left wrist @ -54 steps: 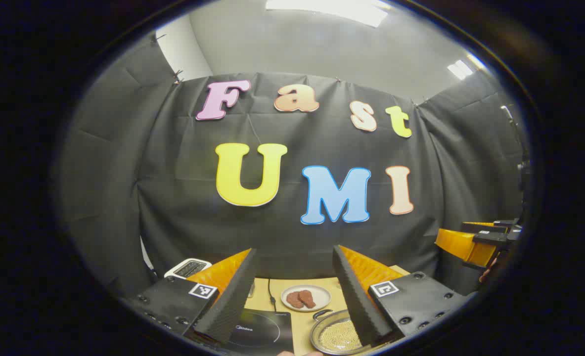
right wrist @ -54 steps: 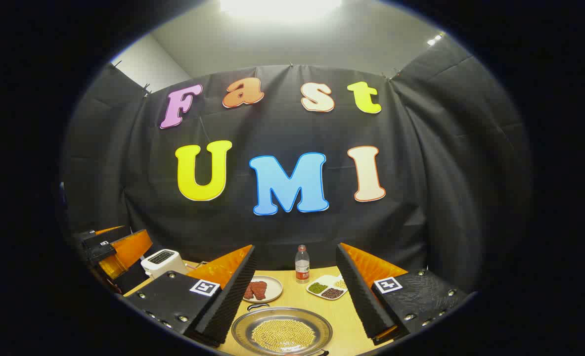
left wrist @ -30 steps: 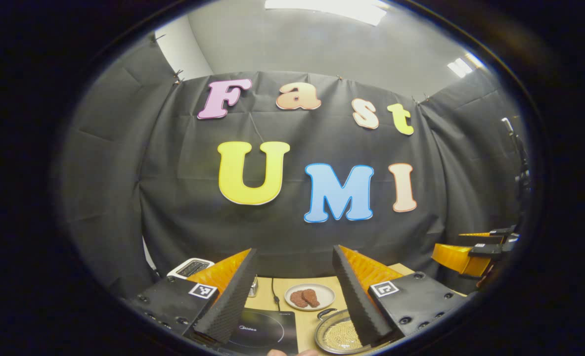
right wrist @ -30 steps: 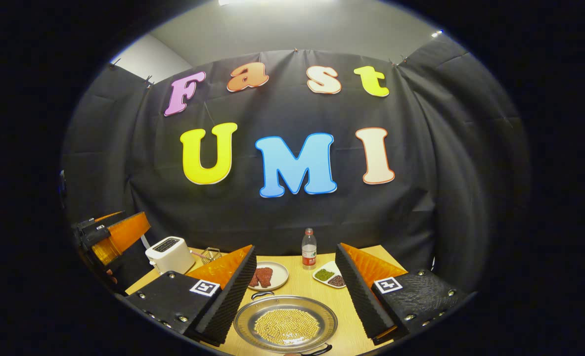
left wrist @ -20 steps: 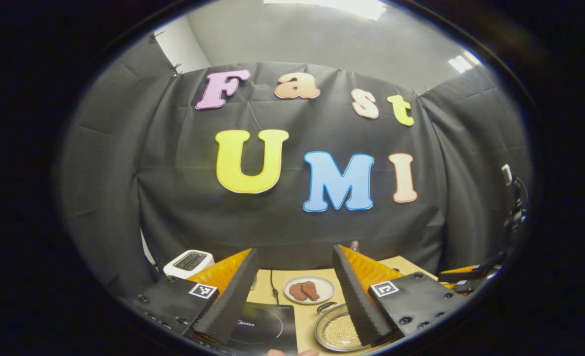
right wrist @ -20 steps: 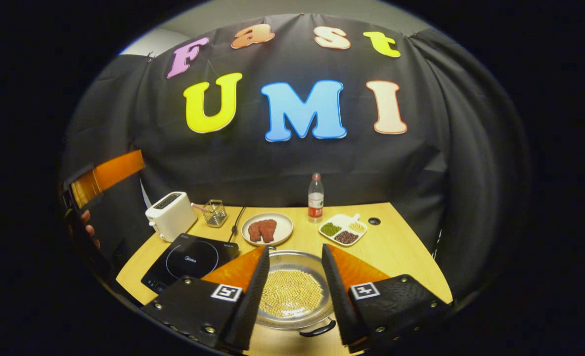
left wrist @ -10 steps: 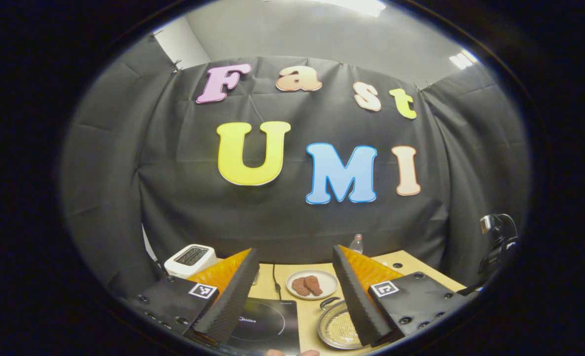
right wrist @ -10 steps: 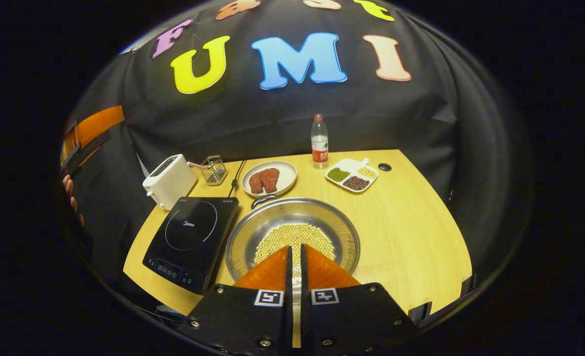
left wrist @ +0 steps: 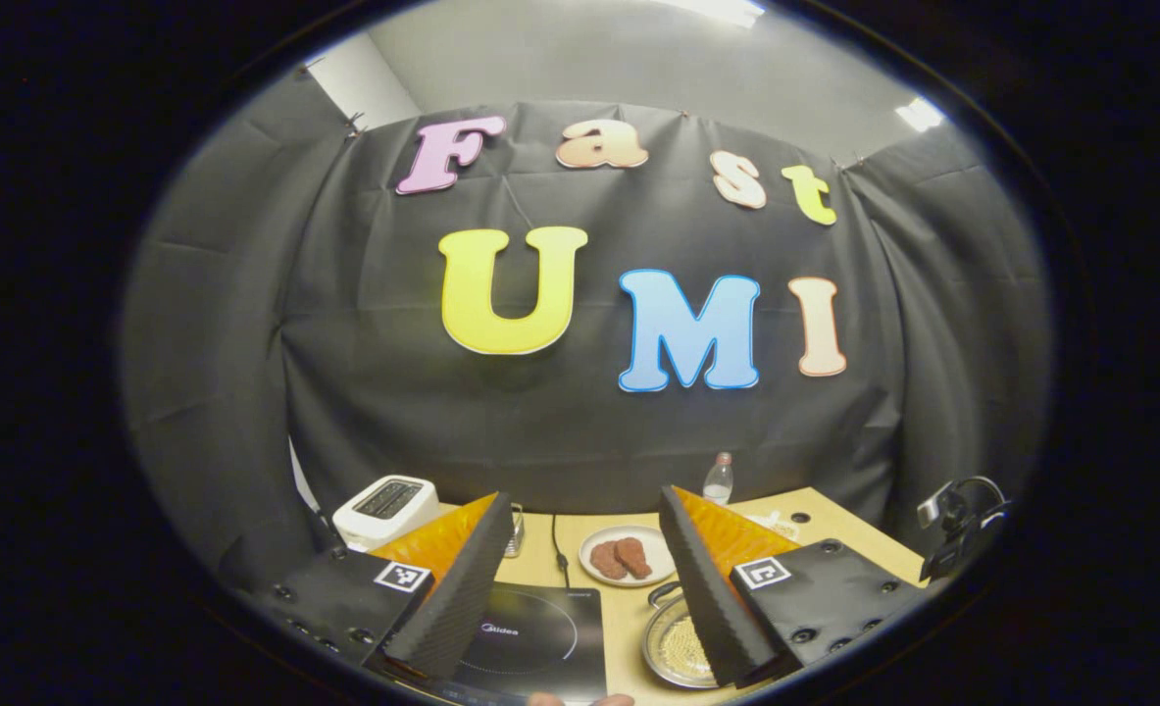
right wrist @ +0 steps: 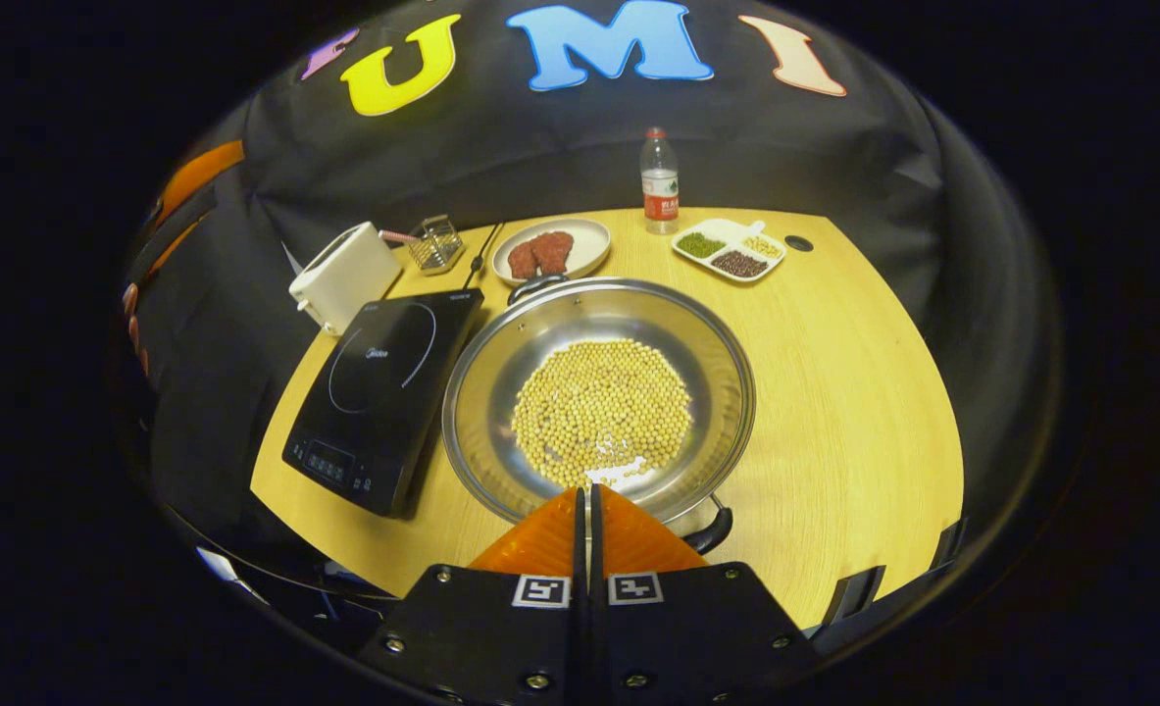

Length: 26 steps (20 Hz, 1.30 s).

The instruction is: First push the handle of the pot to place it horizontally, then grasp the pot with both hands and set it on the induction cooktop.

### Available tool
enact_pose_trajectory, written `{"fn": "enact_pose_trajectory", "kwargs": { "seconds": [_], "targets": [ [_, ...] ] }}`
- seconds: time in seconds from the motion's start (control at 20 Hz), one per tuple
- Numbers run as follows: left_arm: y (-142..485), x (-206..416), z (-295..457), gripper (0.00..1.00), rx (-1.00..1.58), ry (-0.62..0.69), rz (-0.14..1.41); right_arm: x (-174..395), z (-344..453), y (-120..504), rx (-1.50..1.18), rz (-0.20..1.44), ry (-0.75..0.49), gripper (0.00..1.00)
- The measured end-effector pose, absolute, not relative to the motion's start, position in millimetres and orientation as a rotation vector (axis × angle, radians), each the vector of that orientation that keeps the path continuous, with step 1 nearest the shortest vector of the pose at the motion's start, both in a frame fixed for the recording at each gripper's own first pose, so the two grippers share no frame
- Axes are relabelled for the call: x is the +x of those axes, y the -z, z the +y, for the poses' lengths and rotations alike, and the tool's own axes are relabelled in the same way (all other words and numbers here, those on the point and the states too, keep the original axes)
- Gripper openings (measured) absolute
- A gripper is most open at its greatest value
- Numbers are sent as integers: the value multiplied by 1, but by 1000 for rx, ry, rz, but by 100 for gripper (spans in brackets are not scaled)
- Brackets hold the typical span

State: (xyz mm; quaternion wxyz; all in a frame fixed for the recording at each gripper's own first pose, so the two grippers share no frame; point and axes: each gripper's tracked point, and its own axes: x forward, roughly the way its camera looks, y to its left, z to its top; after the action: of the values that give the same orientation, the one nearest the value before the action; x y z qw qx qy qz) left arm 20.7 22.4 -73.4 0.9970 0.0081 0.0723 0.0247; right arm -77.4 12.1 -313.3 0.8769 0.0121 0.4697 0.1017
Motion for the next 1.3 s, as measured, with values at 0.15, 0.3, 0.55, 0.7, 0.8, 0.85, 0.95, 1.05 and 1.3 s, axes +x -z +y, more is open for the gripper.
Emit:
{"fn": "enact_pose_trajectory", "kwargs": {
  "seconds": [0.15, 0.3, 0.55, 0.7, 0.8, 0.85, 0.95, 1.05, 1.3],
  "targets": [
    [76, 24, 26, 95, 18, -52, 154, -93, 15, 331, 30, 1049, -225, 0],
    [80, 24, 26, 95, 17, -53, 164, -105, 16, 349, 16, 1120, -227, 0],
    [82, 24, 26, 95, 19, -53, 171, -111, 15, 372, 16, 1186, -192, 0],
    [83, 25, 27, 95, 24, -58, 174, -107, 10, 378, 9, 1192, -170, 0],
    [83, 24, 28, 95, 26, -61, 177, -105, 6, 380, 9, 1191, -154, 0],
    [82, 25, 28, 95, 27, -64, 176, -105, 6, 382, 19, 1192, -152, 0],
    [83, 28, 29, 96, 27, -67, 177, -103, 3, 381, 31, 1190, -143, 0],
    [84, 27, 29, 97, 24, -70, 176, -101, -2, 381, 29, 1188, -129, 0],
    [83, 30, 28, 95, 21, -68, 172, -96, -17, 380, 28, 1179, -90, 0]
  ]
}}
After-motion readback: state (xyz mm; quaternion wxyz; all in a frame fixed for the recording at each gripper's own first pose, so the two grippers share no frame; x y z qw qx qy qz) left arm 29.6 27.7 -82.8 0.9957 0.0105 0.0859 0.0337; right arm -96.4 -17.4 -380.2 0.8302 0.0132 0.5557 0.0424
